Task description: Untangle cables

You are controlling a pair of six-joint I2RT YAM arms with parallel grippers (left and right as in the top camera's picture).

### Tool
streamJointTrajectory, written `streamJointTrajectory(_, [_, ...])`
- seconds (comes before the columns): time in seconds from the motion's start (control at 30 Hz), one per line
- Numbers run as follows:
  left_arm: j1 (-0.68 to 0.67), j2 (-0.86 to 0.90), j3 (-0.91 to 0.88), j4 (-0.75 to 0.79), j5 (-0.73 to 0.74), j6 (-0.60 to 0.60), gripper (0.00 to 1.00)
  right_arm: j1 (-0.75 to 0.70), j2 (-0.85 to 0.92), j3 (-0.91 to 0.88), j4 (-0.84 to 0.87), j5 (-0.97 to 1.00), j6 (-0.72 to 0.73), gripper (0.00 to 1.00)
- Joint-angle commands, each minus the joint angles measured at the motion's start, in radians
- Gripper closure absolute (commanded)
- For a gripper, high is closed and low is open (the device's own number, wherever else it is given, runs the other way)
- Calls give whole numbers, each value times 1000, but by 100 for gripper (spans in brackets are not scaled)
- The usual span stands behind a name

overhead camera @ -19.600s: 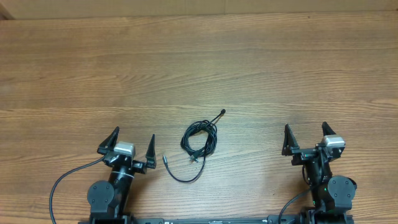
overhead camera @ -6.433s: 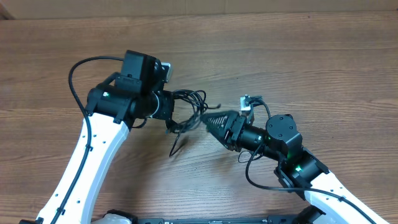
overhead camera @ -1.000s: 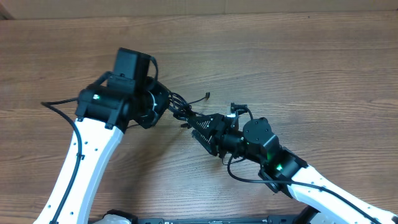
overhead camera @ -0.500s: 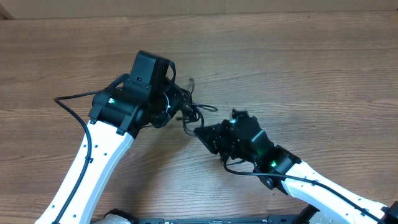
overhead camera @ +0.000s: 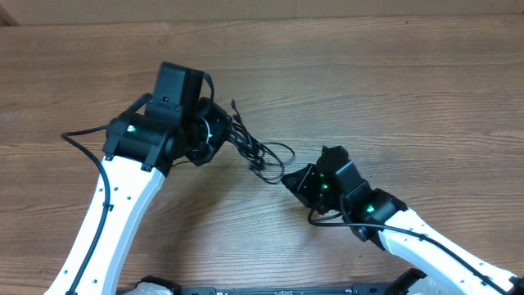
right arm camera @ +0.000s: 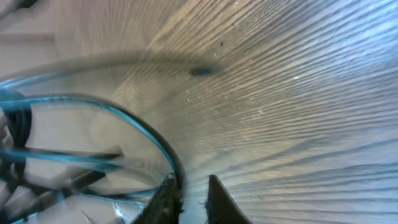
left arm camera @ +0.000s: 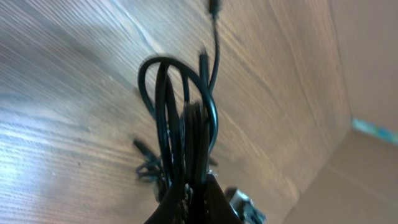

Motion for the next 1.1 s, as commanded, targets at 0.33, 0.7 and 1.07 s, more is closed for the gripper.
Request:
streamJointTrajectory(0.33, [-29, -26, 15, -6, -127, -68, 96, -36, -150, -3, 278, -270, 60, 77])
streamJointTrajectory(0.7, [-142, -22, 15, -4, -125, -116, 96, 75, -55, -3, 386, -106, 217, 74])
streamJointTrajectory(1.07, [-232, -22, 15, 11, -69, -130, 96, 75, -35, -3, 358, 21, 270, 96])
